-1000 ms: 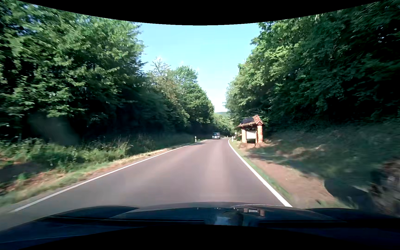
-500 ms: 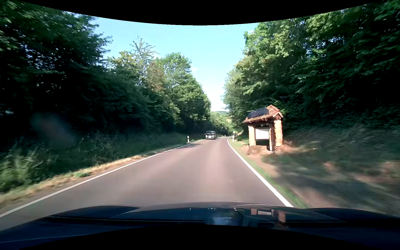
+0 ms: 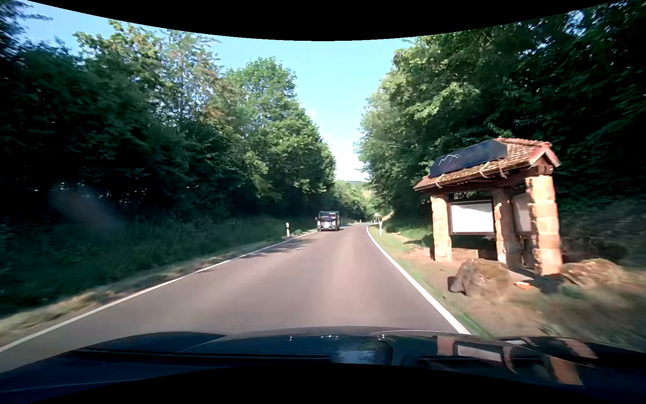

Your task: Follow the waypoints while adhering to traffic rules and regulations

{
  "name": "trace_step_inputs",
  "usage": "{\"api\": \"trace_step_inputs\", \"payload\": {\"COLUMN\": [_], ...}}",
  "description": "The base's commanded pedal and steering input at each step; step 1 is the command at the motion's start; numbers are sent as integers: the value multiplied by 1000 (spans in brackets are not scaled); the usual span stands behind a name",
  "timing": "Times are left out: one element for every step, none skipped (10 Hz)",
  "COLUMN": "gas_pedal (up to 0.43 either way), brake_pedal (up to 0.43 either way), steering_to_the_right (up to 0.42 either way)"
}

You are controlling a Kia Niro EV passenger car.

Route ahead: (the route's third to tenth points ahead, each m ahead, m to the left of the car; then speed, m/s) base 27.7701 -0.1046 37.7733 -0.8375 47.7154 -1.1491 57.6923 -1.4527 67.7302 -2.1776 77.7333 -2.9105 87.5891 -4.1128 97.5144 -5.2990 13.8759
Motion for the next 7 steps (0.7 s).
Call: {"api": "trace_step_inputs", "payload": {"gas_pedal": [197,197,197,197,197,197,197], "brake_pedal": [0,0,0,0,0,0,0], "steering_to_the_right": [8,8,8,7,6,5,4]}}
